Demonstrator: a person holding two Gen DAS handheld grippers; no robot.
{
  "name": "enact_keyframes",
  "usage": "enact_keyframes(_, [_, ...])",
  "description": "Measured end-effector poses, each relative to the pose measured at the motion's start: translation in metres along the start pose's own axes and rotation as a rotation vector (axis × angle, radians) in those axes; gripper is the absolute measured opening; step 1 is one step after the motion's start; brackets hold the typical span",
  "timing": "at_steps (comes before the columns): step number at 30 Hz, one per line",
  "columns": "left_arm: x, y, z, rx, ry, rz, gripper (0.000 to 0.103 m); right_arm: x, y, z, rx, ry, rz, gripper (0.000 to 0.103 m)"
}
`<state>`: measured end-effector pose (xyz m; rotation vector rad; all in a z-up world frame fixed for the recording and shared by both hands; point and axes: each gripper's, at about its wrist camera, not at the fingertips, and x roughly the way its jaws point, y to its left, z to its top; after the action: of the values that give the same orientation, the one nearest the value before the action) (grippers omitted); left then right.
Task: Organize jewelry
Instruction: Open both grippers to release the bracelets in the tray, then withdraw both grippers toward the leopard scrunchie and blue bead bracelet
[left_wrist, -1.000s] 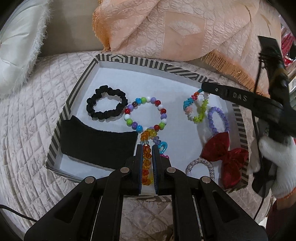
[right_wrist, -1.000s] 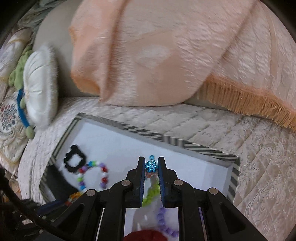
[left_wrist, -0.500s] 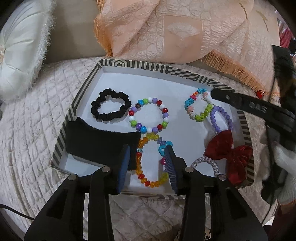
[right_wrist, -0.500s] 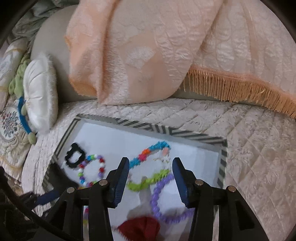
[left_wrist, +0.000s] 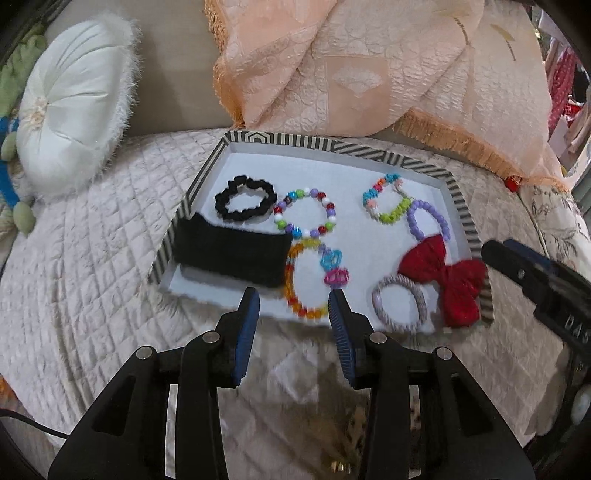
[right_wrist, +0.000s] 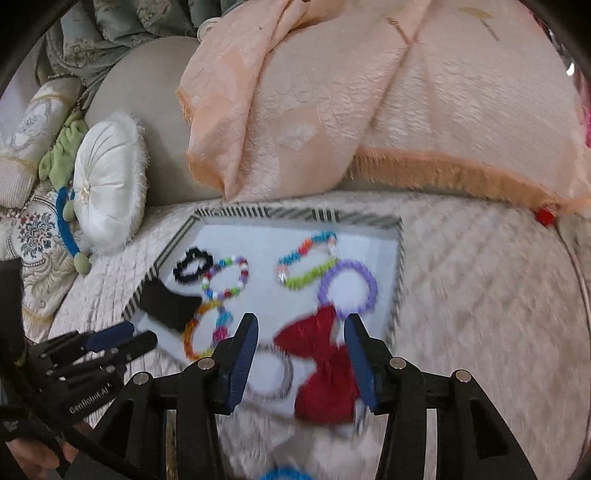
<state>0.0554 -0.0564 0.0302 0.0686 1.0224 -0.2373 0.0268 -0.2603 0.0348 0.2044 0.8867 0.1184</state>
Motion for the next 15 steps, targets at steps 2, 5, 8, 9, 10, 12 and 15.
enact_keyframes(2, [-0.008,0.001,-0.009,-0.006,0.001,-0.011,0.038,-0.01,0.005,-0.013,-0.001,-0.008,-0.025,0.046])
enact_keyframes(5, [-0.017,0.003,-0.022,-0.025,0.011,-0.021,0.038,-0.024,0.011,-0.032,0.002,-0.011,-0.036,0.046])
enact_keyframes(8, [-0.025,0.007,-0.034,-0.045,0.023,-0.031,0.038,-0.036,0.017,-0.05,-0.007,-0.019,-0.046,0.046])
enact_keyframes(9, [-0.028,0.008,-0.039,-0.053,0.026,-0.034,0.038,-0.04,0.018,-0.055,-0.006,-0.019,-0.047,0.046])
enact_keyframes(10, [-0.03,0.009,-0.042,-0.058,0.031,-0.035,0.038,-0.042,0.019,-0.059,-0.003,-0.016,-0.045,0.046])
enact_keyframes(12, [-0.036,0.01,-0.048,-0.066,0.037,-0.04,0.038,-0.048,0.02,-0.065,0.003,-0.014,-0.041,0.047])
enact_keyframes(15, [-0.045,0.011,-0.056,-0.072,0.04,-0.042,0.039,-0.061,0.022,-0.073,-0.002,-0.019,-0.061,0.048])
